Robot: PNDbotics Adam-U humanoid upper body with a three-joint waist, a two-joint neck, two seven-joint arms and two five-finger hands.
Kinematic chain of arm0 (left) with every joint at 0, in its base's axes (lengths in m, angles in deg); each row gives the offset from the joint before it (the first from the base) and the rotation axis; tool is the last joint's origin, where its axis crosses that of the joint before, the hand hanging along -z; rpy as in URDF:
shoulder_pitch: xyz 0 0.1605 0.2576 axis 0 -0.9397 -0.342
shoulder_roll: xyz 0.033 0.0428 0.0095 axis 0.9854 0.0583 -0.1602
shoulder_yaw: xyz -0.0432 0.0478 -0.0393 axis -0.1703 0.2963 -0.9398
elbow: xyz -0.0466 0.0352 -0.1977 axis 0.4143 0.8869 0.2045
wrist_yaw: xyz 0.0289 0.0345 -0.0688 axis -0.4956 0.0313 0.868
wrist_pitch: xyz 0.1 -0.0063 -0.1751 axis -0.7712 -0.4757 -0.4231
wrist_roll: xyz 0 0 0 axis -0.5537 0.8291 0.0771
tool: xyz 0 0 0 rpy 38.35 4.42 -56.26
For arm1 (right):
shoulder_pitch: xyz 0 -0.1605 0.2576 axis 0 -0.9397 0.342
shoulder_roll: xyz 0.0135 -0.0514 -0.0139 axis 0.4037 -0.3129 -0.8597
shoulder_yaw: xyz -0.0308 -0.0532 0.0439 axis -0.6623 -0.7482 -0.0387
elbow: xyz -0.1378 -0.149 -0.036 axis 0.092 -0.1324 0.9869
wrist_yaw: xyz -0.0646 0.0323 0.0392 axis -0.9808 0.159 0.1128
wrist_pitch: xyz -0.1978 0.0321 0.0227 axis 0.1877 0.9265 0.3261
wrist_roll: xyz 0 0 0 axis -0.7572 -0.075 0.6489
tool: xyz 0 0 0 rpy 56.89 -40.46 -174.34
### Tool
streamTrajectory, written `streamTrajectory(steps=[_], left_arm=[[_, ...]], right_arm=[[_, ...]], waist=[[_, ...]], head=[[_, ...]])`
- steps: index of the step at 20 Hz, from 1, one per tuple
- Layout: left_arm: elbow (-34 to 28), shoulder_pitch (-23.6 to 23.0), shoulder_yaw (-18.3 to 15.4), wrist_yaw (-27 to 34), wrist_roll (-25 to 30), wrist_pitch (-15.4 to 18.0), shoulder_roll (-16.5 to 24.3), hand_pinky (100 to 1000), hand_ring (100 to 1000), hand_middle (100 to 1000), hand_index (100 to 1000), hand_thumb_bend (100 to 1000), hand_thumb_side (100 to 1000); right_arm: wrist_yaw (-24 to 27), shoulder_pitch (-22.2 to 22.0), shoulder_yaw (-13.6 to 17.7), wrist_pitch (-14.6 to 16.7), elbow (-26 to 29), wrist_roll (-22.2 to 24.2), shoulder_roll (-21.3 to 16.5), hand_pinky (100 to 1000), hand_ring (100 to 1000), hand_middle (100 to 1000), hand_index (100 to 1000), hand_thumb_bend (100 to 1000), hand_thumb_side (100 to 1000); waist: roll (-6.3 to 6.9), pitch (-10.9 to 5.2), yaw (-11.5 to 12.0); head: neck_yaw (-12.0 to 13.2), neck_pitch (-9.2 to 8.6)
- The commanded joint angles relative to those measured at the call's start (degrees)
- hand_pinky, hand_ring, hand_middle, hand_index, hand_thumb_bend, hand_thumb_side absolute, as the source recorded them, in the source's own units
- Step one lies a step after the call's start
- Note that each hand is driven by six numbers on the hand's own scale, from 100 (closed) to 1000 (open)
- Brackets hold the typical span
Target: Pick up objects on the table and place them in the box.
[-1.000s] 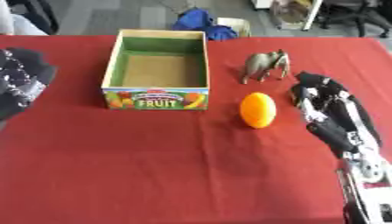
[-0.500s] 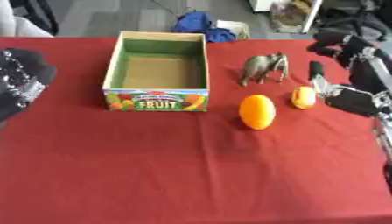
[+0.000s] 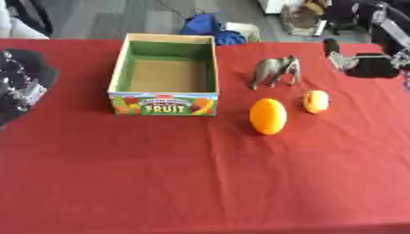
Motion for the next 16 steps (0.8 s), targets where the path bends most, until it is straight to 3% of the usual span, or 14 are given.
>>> streamTrajectory(steps=[1, 7, 16], left_arm=[[-0.62, 0.54, 0.16, 0.37, 0.29, 0.1, 1.0, 622, 626, 552, 668, 537, 369], [-0.7, 0.84, 0.4, 0.5, 0.52, 0.15, 1.05, 622, 627, 552, 668, 536, 367], [-0.88, 1.61, 0.83, 0.69, 0.98, 0.19, 1.1, 621, 627, 552, 669, 537, 365]], right_arm=[[-6.15, 3.68, 0.23, 3.99, -6.45, 0.57, -0.41, 934, 1000, 799, 895, 197, 100], [-17.68, 9.07, 1.54, 7.52, -15.48, -1.66, 3.46, 945, 1000, 845, 916, 261, 100], [-33.93, 13.27, 3.44, 8.39, -24.53, -10.12, 8.49, 952, 1000, 863, 924, 292, 100]], waist=[[0.15, -0.92, 0.22], [0.52, -0.85, 0.8], [0.63, -0.56, 1.74]], head=[[-0.31, 0.09], [-0.77, -0.17], [-1.79, -0.95]])
